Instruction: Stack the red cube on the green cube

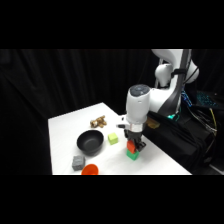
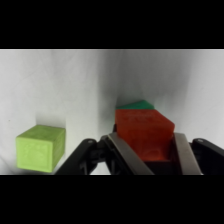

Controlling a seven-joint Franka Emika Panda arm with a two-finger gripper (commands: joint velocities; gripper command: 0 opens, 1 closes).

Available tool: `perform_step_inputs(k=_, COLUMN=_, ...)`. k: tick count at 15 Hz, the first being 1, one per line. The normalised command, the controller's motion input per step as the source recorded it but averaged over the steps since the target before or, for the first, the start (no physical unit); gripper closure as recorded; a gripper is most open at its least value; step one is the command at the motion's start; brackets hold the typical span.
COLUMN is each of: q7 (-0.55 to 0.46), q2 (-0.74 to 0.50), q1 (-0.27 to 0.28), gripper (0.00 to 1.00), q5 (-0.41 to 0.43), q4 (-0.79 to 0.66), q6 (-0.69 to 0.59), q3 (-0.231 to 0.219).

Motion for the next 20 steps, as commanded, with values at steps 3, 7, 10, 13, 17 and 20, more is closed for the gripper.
perform_step_inputs(k=3, q7=0.0, q2=-0.07, q1=0.033, gripper=0.72, q5=0.032, q4=-0.01, q6=0.04, q3=0.028)
perform_step_inputs(k=7, q7=-0.01, q2=-0.02, q1=0.026, gripper=0.16, q5=0.029, q4=0.03, q6=0.05, q3=0.011)
perform_step_inputs(k=10, q7=0.01, q2=-0.02, q1=0.03, gripper=0.0, q5=-0.008, q4=0.03, q6=0.07, q3=-0.019)
perform_step_inputs(k=13, q7=0.03, q2=-0.05, q1=0.039, gripper=0.0, q5=-0.039, q4=0.02, q6=0.04, q3=-0.037)
perform_step_inputs(k=17, q7=0.03, q2=-0.16, q1=0.033, gripper=0.0, q5=-0.041, q4=-0.02, q6=-0.04, q3=-0.038)
perform_step_inputs(k=20, q7=0.12, q2=-0.26, q1=0.062, gripper=0.0, q5=-0.119, q4=-0.04, q6=-0.13, q3=-0.067)
